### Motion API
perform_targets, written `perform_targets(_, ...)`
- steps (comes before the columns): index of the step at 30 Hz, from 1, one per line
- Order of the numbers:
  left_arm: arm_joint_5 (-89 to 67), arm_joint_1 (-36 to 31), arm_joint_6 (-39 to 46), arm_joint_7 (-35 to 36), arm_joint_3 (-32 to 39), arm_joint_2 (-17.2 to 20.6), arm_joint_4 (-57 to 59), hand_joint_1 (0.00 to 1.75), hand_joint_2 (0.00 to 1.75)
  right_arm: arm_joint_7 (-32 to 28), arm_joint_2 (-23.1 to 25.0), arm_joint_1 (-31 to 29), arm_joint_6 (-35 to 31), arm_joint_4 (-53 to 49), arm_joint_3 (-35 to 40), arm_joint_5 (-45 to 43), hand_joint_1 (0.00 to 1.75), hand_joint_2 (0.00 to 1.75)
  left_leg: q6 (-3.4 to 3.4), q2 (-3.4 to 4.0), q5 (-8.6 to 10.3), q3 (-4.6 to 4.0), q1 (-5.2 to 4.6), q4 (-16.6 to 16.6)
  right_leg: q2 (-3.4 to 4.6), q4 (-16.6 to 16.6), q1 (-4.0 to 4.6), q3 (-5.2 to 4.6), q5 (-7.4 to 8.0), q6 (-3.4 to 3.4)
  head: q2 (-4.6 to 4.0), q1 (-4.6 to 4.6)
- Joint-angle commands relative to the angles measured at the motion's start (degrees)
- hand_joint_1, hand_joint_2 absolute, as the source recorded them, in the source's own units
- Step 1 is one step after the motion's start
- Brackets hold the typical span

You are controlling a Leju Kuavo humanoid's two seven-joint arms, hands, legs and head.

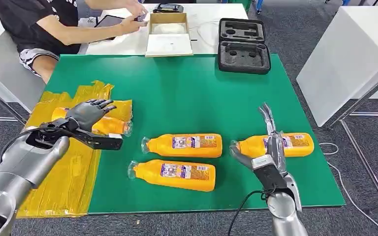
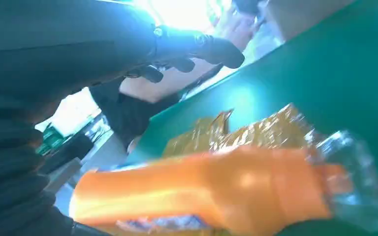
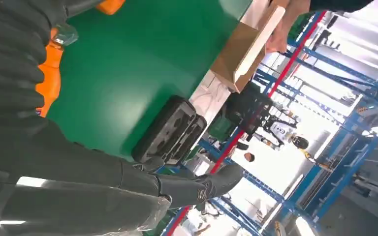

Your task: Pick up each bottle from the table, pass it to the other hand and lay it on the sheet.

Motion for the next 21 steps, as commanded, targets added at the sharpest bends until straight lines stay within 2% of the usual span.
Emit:
perform_targets(1,-0.93,2.84,-0.88,0.34,-1.41,1.81,-10.11,0.0,0.0,0.17,0.2,-0.07,0.07,1.23,-1.34,0.0,0.0,1.75,-0.24,0.2,-0.28,0.36,0.1,0.1,0.03,-0.01,0.11,0.41,-0.22,-0.09,0.0,0.02)
perform_targets(7,-0.2,3.67,-2.88,-0.59,-0.41,2.82,-14.92,0.0,0.0,0.27,-0.12,0.96,-0.02,0.54,-1.45,-0.06,0.0,1.75,-0.22,0.17,-0.21,0.18,0.09,0.1,0.03,0.01,0.1,0.23,-0.16,-0.09,0.0,0.0)
perform_targets(8,11.43,7.54,2.32,-10.09,5.34,1.41,-19.78,0.0,0.0,2.63,-1.72,1.44,-6.23,-0.5,-1.32,9.12,0.0,1.75,-0.22,0.19,-0.23,0.2,0.09,0.11,0.04,0.02,0.1,0.24,-0.17,-0.09,0.0,0.0)
perform_targets(10,19.05,12.86,2.52,-12.6,9.5,-0.2,-27.07,0.0,0.0,6.09,-4.64,2.57,-6.67,-4.39,-2.12,14.97,0.0,1.75,-0.22,0.19,-0.26,0.23,0.09,0.11,0.04,0.0,0.11,0.27,-0.19,-0.08,0.0,0.02)
perform_targets(11,21.43,15.79,2.89,-13.23,11.42,-1.65,-29.6,0.0,0.0,7.71,-5.6,2.42,-5.45,-5.53,-2.87,17.97,0.0,1.75,-0.1,0.12,-0.11,0.07,-0.02,-0.02,0.03,-0.04,-0.01,0.06,-0.09,-0.02,0.0,0.02)
perform_targets(14,28.62,25.34,5.26,-17.39,15.5,-6.31,-33.95,0.0,0.0,12.84,-9.99,0.46,-0.08,-5.81,-4.79,28.79,0.0,1.75,-0.18,0.24,-0.4,0.48,0.0,0.05,0.05,-0.11,0.02,0.53,-0.31,-0.02,0.0,-0.02)
perform_targets(16,32.85,28.95,5.9,-19.88,16.87,-8.73,-35.92,0.0,0.0,15.26,-13.33,-1.28,2.37,-4.91,-5.43,34.23,0.0,1.75,-0.08,0.19,-0.28,0.34,-0.05,-0.01,0.05,-0.17,-0.05,0.38,-0.19,0.03,0.0,0.02)
perform_targets(18,37.83,32.28,4.27,-21.87,17.99,-10.68,-38.84,0.0,0.0,16.2,-18.64,-3.9,6.78,-2.29,-5.16,35.32,0.0,1.75,-0.14,0.25,-0.33,0.2,-0.13,0.04,0.14,-0.1,-0.11,0.22,-0.15,0.04,0.0,0.0)
perform_targets(19,39.07,33.32,3.94,-22.7,18.16,-11.12,-39.74,0.0,1.75,16.06,-21.76,-5.22,10.04,-0.51,-4.46,34.4,0.0,1.75,-0.08,0.23,-0.28,0.05,-0.16,0.02,0.15,-0.11,-0.14,0.03,-0.07,0.04,0.0,0.0)
perform_targets(21,40.52,35.06,3.74,-24.76,18.22,-11.29,-41.02,0.0,1.75,15.23,-28.93,-8.47,16.28,4.45,-2.59,32.75,0.0,1.75,-0.14,0.38,-0.47,0.2,-0.15,0.19,0.22,-0.04,-0.14,0.21,-0.19,0.02,0.0,-0.02)
